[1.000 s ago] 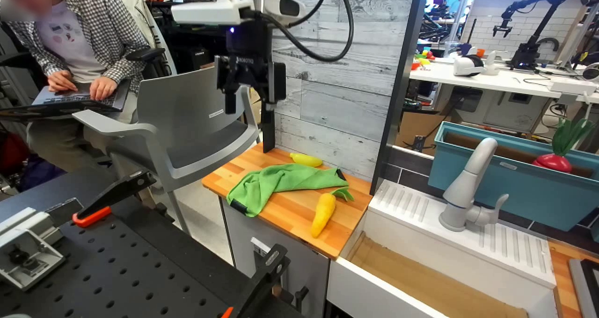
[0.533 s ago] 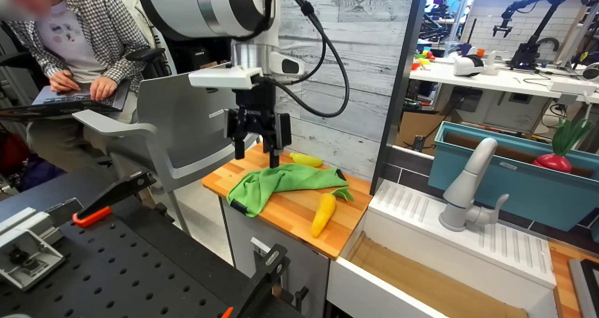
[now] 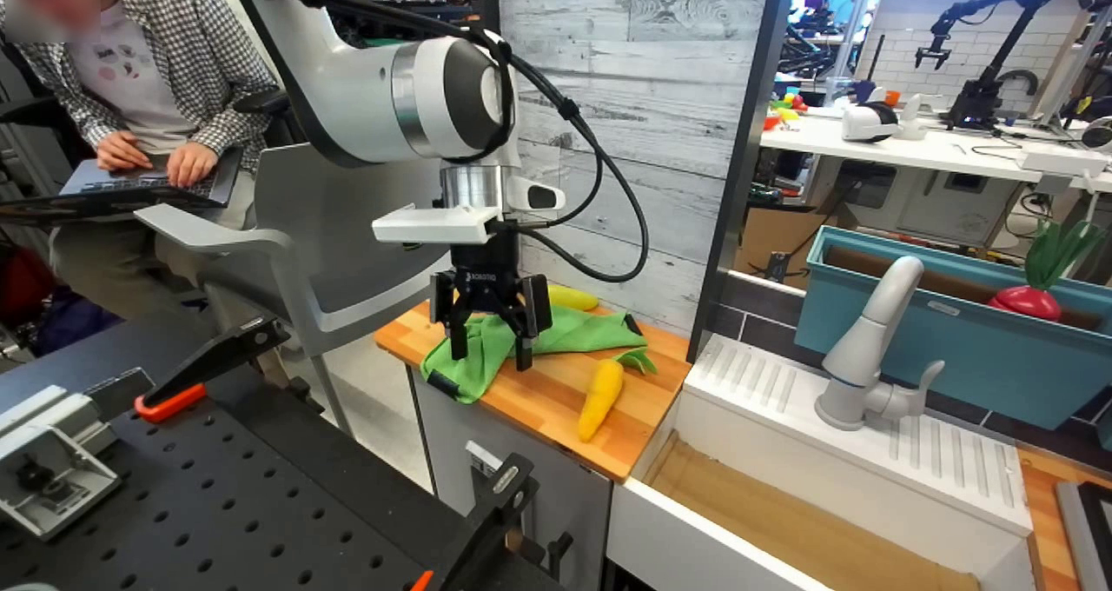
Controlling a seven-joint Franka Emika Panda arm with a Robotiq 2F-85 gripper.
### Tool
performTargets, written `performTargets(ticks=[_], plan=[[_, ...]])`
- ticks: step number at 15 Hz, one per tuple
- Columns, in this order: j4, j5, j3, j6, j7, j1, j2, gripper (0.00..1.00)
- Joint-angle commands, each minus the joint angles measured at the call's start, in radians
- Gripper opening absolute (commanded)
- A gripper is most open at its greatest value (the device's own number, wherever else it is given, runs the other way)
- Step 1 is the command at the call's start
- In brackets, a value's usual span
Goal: Fold the green towel
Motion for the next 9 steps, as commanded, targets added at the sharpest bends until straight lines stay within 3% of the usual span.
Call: performTargets(ticks=[1,6,9], plan=[[0.079,-0.050,-0.033,-0.003,0.014,0.042,0.078,1.00],[0.077,-0.075,-0.040,0.082,0.006,0.058,0.105,1.00],[0.073,-0.047,-0.024,0.050,-0.001,0.044,0.099,1.00]])
